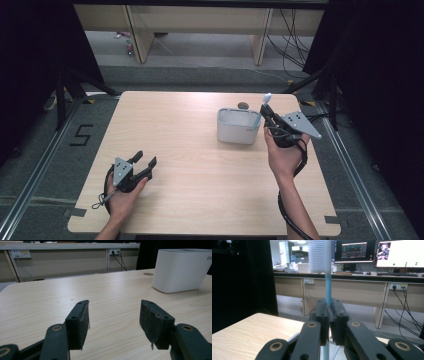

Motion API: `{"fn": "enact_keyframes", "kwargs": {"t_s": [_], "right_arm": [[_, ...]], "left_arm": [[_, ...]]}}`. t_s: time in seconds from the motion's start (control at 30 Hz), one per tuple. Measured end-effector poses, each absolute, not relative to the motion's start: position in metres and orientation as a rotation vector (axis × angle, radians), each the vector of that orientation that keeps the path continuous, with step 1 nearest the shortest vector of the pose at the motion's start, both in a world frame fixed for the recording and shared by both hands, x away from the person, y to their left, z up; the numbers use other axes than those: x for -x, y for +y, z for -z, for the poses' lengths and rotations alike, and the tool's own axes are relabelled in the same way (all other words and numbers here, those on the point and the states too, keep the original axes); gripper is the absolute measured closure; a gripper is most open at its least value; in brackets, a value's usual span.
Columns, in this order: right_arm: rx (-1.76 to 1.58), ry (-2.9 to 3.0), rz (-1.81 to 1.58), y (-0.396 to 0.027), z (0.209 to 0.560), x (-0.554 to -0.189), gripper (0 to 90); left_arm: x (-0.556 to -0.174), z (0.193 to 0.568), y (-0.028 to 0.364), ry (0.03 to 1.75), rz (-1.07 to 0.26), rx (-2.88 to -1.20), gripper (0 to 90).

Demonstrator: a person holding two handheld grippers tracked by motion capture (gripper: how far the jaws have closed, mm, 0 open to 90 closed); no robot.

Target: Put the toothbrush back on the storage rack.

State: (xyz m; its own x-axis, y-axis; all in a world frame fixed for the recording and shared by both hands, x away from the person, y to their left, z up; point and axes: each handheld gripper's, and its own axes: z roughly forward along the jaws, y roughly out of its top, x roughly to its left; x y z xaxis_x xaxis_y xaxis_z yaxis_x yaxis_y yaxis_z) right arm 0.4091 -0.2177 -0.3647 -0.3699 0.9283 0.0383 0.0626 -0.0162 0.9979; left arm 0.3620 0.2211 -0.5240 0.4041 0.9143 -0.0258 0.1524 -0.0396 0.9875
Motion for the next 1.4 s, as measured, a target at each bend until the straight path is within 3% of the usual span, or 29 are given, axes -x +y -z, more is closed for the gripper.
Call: {"fn": "enact_keyframes", "kwargs": {"t_s": [1.4], "right_arm": [[-1.072, 1.459, -1.436, -0.214, 0.356, -0.439, 86.0]], "left_arm": [[-0.362, 0.524, 0.221, 1.003, -0.819, -1.495, 40.3]]}}
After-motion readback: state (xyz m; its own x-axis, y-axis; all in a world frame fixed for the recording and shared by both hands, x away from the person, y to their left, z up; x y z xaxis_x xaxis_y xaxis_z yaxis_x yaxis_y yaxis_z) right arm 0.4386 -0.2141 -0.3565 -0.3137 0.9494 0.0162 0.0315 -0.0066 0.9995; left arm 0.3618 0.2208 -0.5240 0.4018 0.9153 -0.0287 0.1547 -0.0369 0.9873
